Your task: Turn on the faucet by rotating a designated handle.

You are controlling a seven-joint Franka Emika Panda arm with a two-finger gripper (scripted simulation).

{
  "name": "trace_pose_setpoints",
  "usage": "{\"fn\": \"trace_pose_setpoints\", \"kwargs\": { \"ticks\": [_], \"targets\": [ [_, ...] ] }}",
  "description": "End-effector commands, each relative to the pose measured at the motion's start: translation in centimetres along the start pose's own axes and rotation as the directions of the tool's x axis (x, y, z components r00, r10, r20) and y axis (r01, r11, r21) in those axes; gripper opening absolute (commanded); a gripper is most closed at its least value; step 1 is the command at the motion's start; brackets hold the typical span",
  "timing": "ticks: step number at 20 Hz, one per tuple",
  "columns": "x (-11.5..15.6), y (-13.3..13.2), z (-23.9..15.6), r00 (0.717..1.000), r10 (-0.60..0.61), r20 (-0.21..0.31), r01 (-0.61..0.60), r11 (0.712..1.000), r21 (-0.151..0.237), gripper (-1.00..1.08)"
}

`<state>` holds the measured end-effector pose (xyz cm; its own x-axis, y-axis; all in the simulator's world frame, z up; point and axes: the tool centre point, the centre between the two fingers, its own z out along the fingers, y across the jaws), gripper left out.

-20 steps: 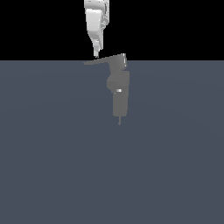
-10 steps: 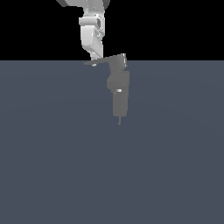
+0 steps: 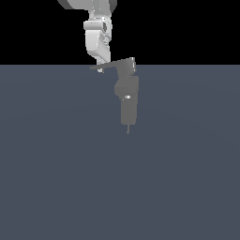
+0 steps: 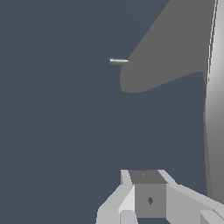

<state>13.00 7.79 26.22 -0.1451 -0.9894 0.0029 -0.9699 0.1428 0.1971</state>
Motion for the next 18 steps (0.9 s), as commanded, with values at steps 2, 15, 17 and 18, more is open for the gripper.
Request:
{"fn": "trace_pose_setpoints", "kwargs": {
  "ticks": [2,15,17,18],
  "targets": [
    [0.0,0.6,0.0,1.0,0.0,0.0,0.0,1.0,0.001,-1.0],
    [-0.1,3.2,0.0,1.0,0.0,0.0,0.0,1.0,0.001,-1.0],
    [-0.2,3.6,0.0,1.0,0.0,0.0,0.0,1.0,0.001,-1.0],
    [-0.2,3.9,0.0,1.0,0.0,0.0,0.0,1.0,0.001,-1.0]
  ]
}}
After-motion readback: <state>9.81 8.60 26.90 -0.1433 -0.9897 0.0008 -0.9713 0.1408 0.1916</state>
